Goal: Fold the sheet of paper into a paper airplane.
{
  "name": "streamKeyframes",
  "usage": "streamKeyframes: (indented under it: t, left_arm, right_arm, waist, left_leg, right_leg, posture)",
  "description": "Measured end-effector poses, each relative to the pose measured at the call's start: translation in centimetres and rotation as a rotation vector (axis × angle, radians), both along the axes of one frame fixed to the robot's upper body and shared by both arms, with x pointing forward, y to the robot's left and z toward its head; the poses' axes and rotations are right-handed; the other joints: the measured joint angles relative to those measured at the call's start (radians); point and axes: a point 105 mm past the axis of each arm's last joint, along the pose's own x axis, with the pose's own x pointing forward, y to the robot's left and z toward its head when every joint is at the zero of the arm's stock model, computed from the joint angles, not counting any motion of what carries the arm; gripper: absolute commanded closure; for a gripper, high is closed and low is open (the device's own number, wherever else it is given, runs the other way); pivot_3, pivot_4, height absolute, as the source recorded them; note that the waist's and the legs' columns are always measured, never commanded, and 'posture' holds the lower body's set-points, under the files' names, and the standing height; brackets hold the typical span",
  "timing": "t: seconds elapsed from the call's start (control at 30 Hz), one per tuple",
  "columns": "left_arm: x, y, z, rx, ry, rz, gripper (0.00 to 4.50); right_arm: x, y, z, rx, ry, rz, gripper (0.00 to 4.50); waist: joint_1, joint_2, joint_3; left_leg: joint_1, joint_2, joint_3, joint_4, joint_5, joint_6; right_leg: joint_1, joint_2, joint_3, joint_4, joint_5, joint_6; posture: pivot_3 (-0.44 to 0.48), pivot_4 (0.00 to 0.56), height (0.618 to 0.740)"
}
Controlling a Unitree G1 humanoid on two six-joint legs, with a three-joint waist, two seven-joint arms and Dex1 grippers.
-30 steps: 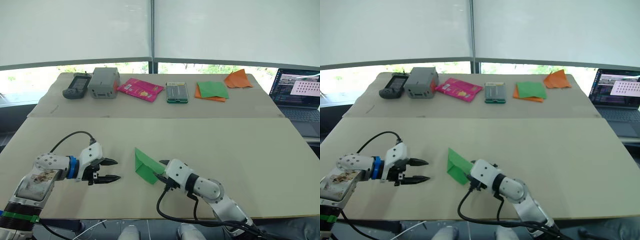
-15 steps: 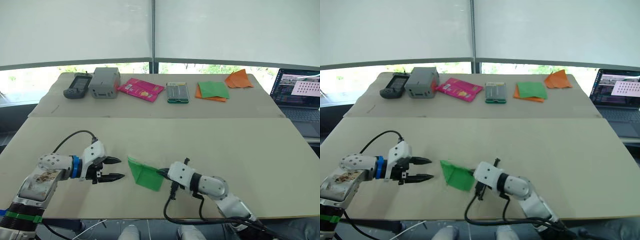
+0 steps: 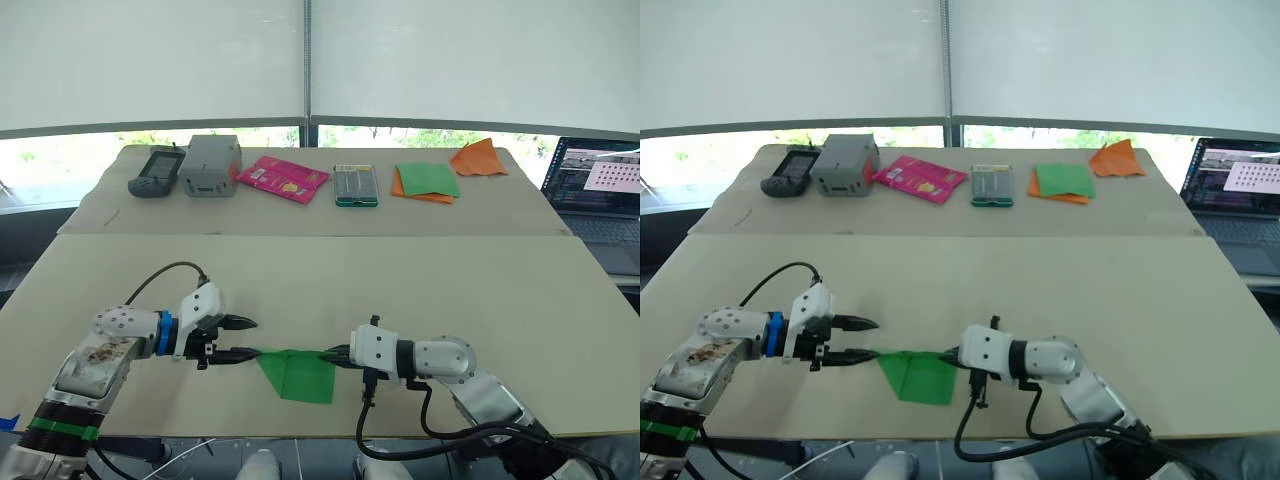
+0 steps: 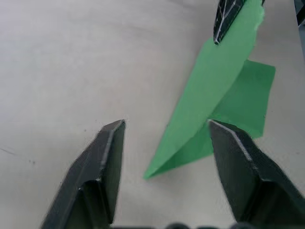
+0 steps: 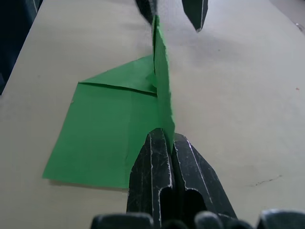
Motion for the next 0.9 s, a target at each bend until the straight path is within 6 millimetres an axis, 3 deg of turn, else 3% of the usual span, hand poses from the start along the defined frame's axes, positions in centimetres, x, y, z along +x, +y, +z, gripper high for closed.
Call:
streamKeyframes:
  t: [0.17,0.27,0.43,0.63,0.9]
  left_arm:
    - [0.1,0.0,0.2,-0.011,0.011,-0.021,4.49]
    - [0.3,-0.3,0.0,-0.017,0.008,-0.028,4.49]
    - [0.5,-0.8,-0.5,-0.01,0.006,-0.04,4.5]
    - [1.0,-1.5,-2.1,0.053,-0.018,-0.064,4.5]
    - [1.1,-1.3,-2.9,0.122,-0.047,-0.123,4.5]
  right_arm:
    - [-0.1,0.2,-0.2,0.004,0.003,-0.013,4.5]
    - [-0.2,0.4,-0.8,-0.005,0.029,-0.033,4.5]
    - [-0.2,0.6,-0.5,0.008,0.026,-0.049,2.95]
    - [-0.6,0.8,0.0,0.021,0.019,-0.065,2.95]
    - [-0.8,0.9,0.5,0.043,-0.007,-0.089,2.95]
  waist:
    - [-0.002,0.001,-0.001]
    - [0.001,0.001,-0.001]
    - [-0.001,0.001,-0.001]
    - [0.001,0.001,-0.001]
    - [-0.001,0.001,-0.001]
  left_leg:
    - [0.0,0.0,0.0,0.0,0.0,0.0]
    - [0.0,0.0,0.0,0.001,0.0,0.0]
    - [-0.001,0.0,0.0,0.002,0.0,0.0]
    - [-0.001,0.0,0.0,0.002,0.0,0.0]
    - [-0.002,0.0,0.0,0.002,0.0,0.0]
  right_leg:
    - [0.0,0.0,0.0,0.001,0.0,0.0]
    - [0.0,0.0,0.0,0.0,0.0,0.0]
    - [0.001,0.0,0.0,0.001,0.0,0.0]
    - [0.001,0.0,0.0,0.001,0.0,0.001]
    - [0.001,0.0,0.0,0.003,0.001,0.002]
  posture:
    - [0.0,0.15,0.74]
    - [0.0,0.15,0.74]
    - [0.0,0.15,0.74]
    - [0.0,0.15,0.74]
    - [0.0,0.15,0.74]
